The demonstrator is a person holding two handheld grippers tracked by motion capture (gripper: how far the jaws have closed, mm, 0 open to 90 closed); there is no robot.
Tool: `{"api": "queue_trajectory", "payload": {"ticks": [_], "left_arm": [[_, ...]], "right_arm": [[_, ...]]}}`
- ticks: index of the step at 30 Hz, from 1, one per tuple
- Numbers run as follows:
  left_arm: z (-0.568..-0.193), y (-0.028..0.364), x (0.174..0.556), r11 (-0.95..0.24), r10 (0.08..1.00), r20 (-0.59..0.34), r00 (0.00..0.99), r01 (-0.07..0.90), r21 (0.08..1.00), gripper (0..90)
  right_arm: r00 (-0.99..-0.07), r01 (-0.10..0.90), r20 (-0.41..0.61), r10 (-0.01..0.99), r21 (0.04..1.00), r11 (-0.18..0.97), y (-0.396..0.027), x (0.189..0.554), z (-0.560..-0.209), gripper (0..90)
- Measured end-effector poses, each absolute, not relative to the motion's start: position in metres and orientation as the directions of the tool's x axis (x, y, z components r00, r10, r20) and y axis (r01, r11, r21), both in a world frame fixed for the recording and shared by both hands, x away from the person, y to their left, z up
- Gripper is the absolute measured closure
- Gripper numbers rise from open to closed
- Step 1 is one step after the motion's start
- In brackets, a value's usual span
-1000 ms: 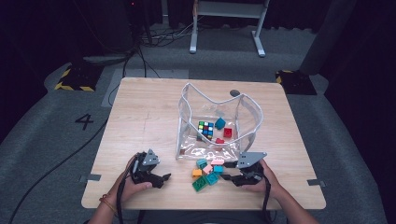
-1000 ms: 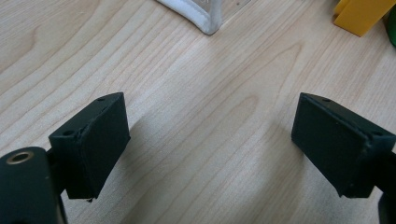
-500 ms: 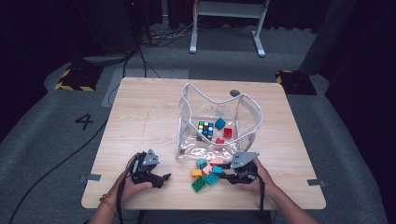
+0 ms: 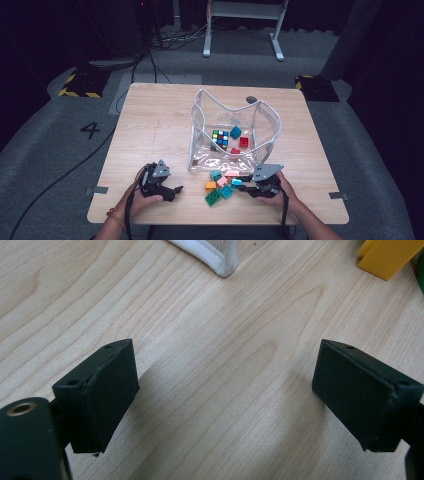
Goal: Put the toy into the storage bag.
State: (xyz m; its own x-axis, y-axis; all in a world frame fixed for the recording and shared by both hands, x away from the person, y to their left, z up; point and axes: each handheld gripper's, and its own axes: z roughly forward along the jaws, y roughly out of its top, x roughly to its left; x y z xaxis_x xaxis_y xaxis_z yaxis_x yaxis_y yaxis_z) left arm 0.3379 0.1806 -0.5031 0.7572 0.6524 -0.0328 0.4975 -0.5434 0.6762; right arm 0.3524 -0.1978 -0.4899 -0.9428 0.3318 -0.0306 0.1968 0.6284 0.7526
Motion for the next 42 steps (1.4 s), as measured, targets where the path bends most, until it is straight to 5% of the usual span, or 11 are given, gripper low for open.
{"api": "queue_trajectory", "payload": {"ticks": [20,42], "left_arm": [[-0.503,0.181,0.338,-0.543,0.653,-0.033,0.757,0.498,0.676,11.4],[-0.503,0.181,0.338,-0.542,0.654,-0.033,0.756,0.499,0.676,11.4]], "right_arm": [[-0.920,0.198,-0.073,0.384,0.760,0.619,-0.242,0.347,-0.487,67.9],[-0.820,0.281,-0.074,0.568,0.812,0.511,-0.315,0.368,-0.461,68.0]]}}
